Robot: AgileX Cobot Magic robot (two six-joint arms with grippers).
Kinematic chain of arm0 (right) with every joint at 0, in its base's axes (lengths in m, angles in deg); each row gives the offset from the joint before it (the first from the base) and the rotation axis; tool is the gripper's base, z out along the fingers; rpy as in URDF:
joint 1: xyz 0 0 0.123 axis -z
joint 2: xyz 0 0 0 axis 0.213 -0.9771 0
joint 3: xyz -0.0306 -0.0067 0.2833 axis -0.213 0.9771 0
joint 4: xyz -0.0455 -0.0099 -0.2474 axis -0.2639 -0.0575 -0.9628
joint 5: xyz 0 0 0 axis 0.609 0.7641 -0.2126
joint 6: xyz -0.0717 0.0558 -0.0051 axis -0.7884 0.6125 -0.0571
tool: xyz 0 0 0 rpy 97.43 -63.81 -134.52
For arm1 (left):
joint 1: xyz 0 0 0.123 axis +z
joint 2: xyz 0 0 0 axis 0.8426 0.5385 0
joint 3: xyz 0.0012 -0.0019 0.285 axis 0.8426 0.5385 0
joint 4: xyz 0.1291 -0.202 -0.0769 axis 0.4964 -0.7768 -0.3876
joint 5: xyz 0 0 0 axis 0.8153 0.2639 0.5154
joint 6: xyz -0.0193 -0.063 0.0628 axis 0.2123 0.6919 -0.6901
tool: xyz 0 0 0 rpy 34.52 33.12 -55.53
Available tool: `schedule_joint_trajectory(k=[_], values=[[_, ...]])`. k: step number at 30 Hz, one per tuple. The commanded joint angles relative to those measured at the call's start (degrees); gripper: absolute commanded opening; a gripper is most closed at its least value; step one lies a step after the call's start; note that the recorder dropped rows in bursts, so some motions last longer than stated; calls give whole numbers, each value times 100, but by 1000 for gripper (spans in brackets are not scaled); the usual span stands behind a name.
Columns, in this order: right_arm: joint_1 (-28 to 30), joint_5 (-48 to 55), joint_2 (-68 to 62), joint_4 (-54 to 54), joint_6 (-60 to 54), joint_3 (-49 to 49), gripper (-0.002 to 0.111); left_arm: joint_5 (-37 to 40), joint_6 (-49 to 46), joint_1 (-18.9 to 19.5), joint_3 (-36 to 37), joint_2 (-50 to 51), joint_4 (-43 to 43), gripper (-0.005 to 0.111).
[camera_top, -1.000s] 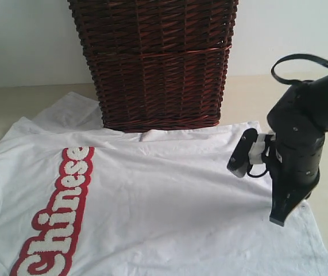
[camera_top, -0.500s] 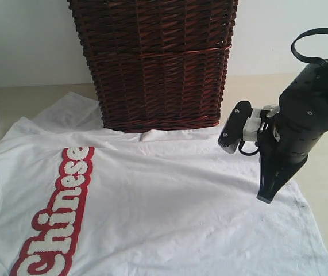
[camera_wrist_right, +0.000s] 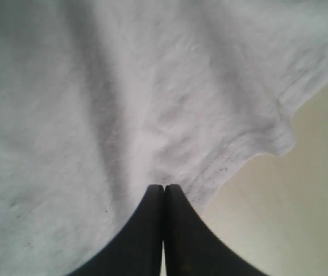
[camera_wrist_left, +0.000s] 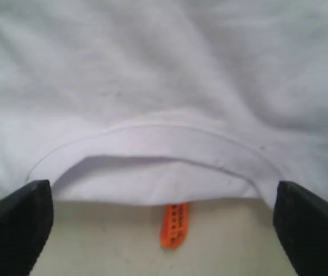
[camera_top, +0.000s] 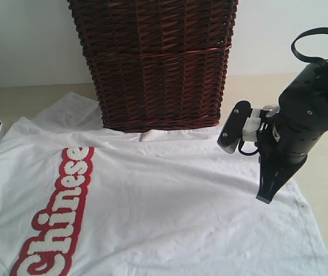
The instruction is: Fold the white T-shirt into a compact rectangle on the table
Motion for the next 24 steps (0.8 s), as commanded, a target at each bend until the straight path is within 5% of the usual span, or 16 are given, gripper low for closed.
schedule_joint_trajectory(k=[1, 6, 24], values=[[20, -22, 59, 75, -49, -31, 0, -85, -567, 423, -6, 332, -486, 102], [20, -112, 59, 75, -119, -31, 0, 8, -217, 627, -362, 704, 35, 102], [20, -195, 59, 119, -133, -31, 0, 81, -632, 395, -356, 1233, -110, 102]])
